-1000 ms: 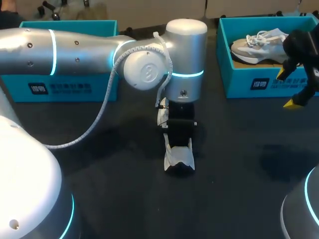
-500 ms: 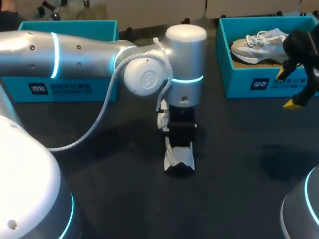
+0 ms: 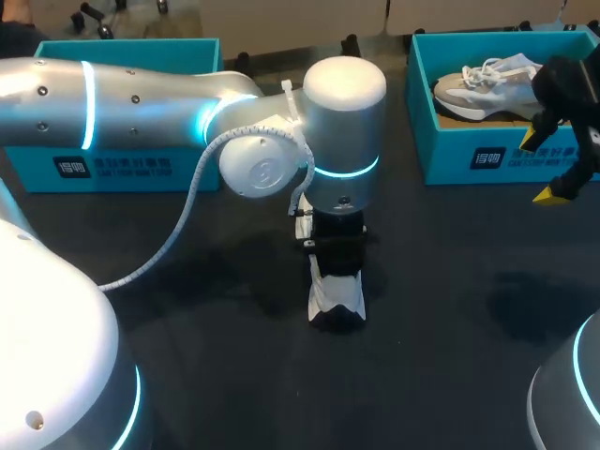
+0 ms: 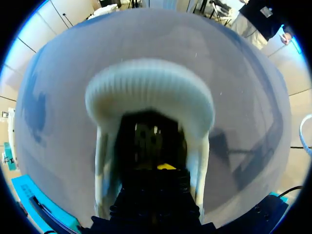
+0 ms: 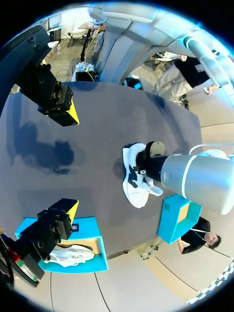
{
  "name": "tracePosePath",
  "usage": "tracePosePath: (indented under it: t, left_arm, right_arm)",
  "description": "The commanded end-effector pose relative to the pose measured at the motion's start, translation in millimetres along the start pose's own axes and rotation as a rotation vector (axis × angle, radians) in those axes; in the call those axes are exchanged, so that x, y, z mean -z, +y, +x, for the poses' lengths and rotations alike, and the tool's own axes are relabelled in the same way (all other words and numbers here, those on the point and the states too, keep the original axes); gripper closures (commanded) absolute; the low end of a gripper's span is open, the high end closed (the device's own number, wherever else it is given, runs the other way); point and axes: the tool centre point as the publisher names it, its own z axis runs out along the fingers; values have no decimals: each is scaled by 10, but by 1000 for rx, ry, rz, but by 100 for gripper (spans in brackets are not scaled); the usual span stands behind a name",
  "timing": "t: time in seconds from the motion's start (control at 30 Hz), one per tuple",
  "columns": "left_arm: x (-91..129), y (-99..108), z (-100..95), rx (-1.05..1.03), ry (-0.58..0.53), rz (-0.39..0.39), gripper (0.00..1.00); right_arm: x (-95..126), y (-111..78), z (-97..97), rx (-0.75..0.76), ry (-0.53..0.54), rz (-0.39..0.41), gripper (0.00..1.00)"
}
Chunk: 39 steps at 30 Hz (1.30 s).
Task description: Take the shoe out of the shoebox, open the shoe tongue, remove and reinsert the insole, then place the shoe into the shoebox
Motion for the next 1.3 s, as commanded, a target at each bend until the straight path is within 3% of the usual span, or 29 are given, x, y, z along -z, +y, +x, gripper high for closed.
tracePosePath:
  t: [0.03,0.2,0.3,0.5,0.8,0.97,1.3]
  left_arm:
    - [-342,156,6,1,0,-61,100]
    - [-349,277,-18,14,-16,-121,100]
    - [-275,288,2,26,-28,-117,100]
    - [50,138,81,5,-21,5,100]
    - [289,-80,21,-53,-47,55,100]
    - [252,-186,4,-72,-38,88,100]
    - [-64,-268,26,-67,-27,98,100]
  right_arm:
    - [-9,10,-15,-2,3,3,0]
    - [-9,10,-15,-2,3,3,0]
    - [-9,10,-15,-2,3,3,0]
    - [-9,10,-15,-2,3,3,0]
    - [-9,10,-15,-2,3,3,0]
    - [-9,10,-15,-2,3,3,0]
    - [-9,10,-15,-2,3,3,0]
